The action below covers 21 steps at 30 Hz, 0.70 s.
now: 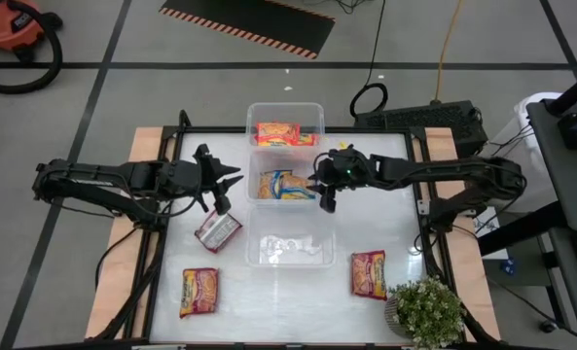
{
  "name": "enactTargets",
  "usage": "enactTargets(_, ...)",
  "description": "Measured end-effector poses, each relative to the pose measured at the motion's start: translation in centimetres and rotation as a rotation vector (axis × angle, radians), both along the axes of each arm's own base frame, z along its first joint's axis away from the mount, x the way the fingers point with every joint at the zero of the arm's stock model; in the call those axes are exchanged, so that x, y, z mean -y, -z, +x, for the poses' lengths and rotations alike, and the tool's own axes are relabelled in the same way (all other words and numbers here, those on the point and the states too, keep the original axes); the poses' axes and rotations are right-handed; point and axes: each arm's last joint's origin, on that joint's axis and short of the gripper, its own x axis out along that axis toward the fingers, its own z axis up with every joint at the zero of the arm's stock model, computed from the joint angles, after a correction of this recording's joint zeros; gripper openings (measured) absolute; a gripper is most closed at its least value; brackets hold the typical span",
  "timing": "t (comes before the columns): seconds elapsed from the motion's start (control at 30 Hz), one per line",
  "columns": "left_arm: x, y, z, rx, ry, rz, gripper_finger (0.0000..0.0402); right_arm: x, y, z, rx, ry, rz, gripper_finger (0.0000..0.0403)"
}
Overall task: Sort Maruchan noodles
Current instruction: Put the right red noodle pack into the bottom transparent bin
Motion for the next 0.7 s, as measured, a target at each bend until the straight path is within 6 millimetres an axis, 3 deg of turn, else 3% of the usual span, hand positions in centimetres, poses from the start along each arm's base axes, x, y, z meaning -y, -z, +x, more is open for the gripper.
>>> enactTargets(0.4, 0.1, 0.1, 0.0, -0.007, 0.012, -0.028, 0.0102, -5.0, -2.7, -4.5, -0.108, -0.131, 0.056, 0.0133)
enactTargets(0.7, 0.1, 0.2, -0.1, -0.009, 0.005, -0.040, 0.0102, -7.4, -4.4, -7.9, -0.131, -0.160, 0.148, 0.0133)
